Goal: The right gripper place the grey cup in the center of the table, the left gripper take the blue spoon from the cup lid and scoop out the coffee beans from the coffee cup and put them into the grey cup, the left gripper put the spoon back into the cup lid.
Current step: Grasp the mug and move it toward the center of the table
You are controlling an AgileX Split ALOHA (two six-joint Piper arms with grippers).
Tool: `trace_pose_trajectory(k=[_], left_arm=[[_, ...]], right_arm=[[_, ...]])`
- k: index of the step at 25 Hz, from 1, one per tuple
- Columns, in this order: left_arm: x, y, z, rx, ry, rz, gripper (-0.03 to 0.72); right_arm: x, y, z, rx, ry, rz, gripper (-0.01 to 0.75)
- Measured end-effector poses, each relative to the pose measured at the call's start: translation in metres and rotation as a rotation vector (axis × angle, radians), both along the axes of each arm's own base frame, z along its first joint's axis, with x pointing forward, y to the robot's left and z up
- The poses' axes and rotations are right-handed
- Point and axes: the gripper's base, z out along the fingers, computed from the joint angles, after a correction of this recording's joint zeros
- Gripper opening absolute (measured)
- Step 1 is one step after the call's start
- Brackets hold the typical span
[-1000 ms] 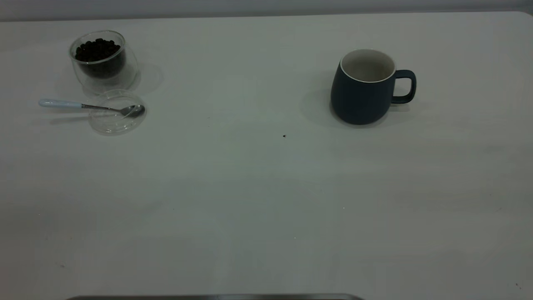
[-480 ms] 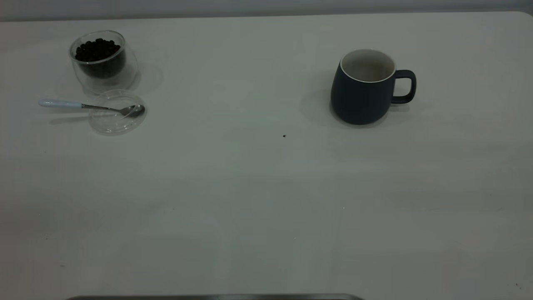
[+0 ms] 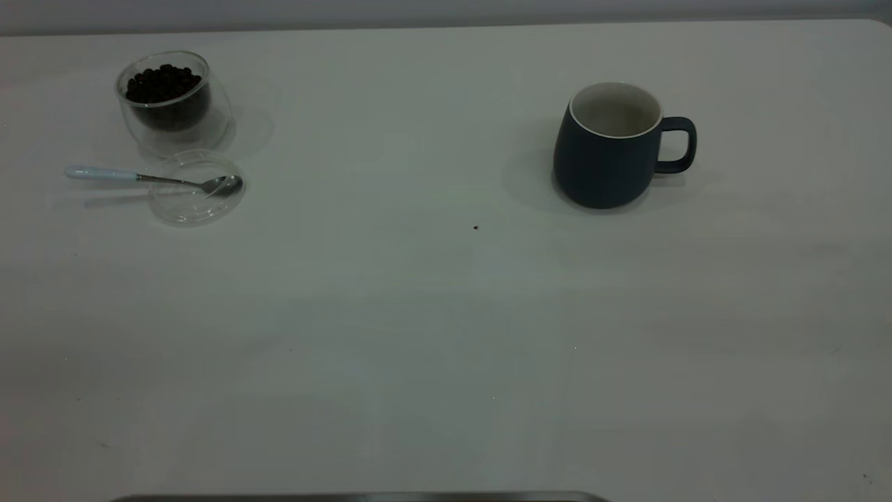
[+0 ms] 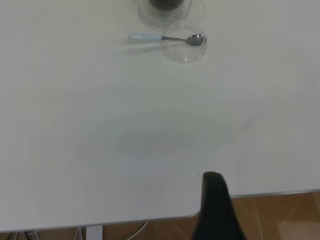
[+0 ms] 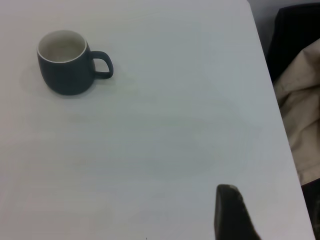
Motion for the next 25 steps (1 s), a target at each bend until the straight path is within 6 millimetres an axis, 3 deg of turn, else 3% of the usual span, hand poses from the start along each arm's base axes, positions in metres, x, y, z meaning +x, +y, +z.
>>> trace_pose_trajectory(k=[14,19,25], left_arm=[[0.000,0.000,0.000,0.000,0.000,0.000,0.582],[0.000,0.000,0.000,0.000,0.000,0.000,0.582],[0.000,0.000,0.000,0.000,0.000,0.000,0.582]], right_arm=[[0.007,0.005,0.004,0.026,0.023,0.053,0.358],[0.046,0.012,0.019,0.034,-0.019,0.165,0.364],[0.113,0.018,0.018,-0.019,0.074,0.322,0.364]])
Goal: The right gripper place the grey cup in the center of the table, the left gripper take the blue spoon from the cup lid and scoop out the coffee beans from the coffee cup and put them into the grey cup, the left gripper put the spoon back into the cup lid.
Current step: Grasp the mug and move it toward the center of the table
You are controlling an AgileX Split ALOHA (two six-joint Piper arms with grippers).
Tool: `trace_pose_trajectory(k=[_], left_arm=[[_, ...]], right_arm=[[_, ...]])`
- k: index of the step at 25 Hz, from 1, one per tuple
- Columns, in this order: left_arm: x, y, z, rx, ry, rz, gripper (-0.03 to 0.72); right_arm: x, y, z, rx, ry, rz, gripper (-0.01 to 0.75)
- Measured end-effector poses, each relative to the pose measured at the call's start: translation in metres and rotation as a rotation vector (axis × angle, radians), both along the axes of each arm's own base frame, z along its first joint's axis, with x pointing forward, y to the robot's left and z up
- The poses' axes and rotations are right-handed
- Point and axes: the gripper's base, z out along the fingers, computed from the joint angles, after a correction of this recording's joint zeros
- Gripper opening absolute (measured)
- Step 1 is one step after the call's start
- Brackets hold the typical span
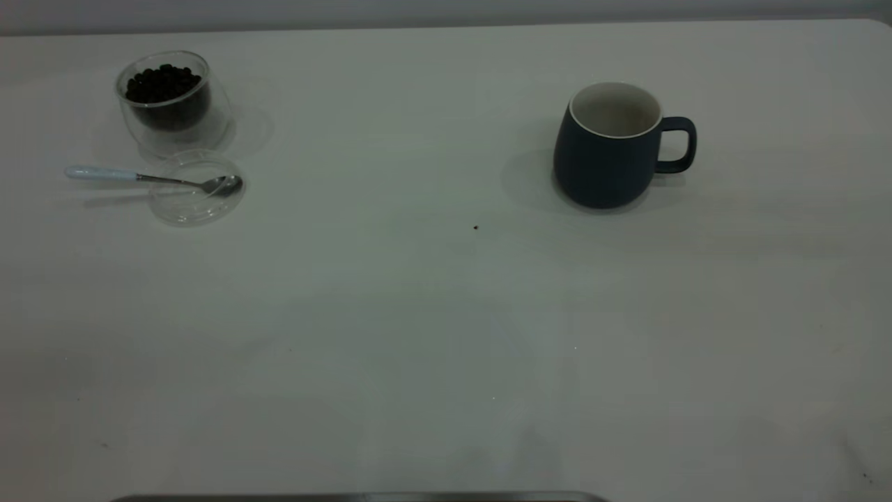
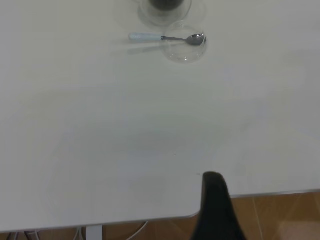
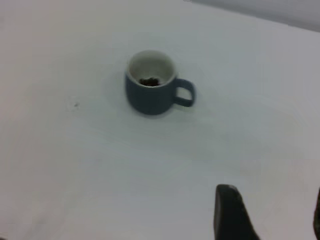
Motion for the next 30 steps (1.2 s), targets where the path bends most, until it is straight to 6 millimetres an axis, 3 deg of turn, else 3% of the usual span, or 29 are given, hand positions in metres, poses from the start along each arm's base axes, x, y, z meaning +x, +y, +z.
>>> trace_pose_trajectory(k=[5,12,20,24,30], left_arm=[[0.000,0.000,0.000,0.000,0.000,0.000,0.582],[0.000,0.000,0.000,0.000,0.000,0.000,0.582],[0.000,0.000,0.000,0.000,0.000,0.000,0.582],[0.000,0.000,0.000,0.000,0.000,0.000,0.582],[0.000,0.000,0.000,0.000,0.000,0.000,0.582]], right_arm=[[0.061,0.001,-0.009,-0.011,0.096,0.071,0.364],[0.140,-0.002,-0.046,-0.062,0.285,0.148,0.364],[0.204,-0.014,-0.119,-0.221,0.338,0.189,0.364],[0.229,-0.021,-0.156,-0.367,0.326,0.265,0.364],[0.263,-0.021,-0.209,-0.425,0.369,0.402,0.364]])
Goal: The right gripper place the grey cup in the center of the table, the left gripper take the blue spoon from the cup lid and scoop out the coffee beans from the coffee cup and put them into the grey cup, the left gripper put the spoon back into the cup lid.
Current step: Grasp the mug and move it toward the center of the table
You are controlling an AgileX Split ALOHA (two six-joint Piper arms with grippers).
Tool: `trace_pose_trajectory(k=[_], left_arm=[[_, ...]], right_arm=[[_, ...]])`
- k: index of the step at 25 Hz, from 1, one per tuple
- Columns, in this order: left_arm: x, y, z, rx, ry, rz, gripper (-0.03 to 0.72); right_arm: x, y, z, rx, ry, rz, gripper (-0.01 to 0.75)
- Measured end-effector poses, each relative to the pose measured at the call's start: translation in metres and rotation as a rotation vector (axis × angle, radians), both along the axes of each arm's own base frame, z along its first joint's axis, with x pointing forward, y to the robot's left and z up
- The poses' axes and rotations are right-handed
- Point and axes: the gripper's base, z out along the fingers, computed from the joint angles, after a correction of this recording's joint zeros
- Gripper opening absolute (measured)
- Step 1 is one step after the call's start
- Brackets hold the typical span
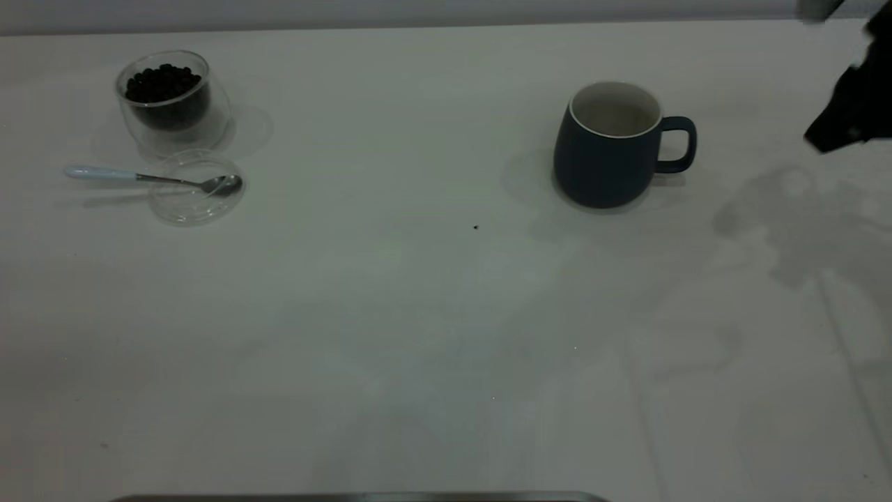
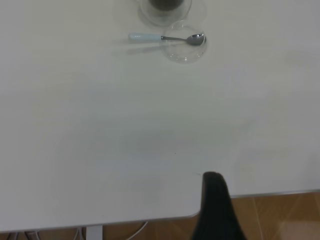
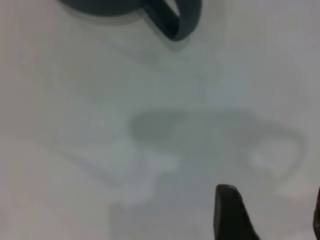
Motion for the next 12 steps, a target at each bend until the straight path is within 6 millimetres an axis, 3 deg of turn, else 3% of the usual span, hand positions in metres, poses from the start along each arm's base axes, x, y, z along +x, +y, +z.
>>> trace_pose_trajectory(k=[6,12], left_arm=[[0.000,0.000,0.000,0.000,0.000,0.000,0.582],[0.000,0.000,0.000,0.000,0.000,0.000,0.582]], right_arm=[[0.030,0.001,-0.032,-0.071,-0.009,0.227,0.364],[0.049,0.005,-0.040,-0.100,-0.047,0.419,0.364]])
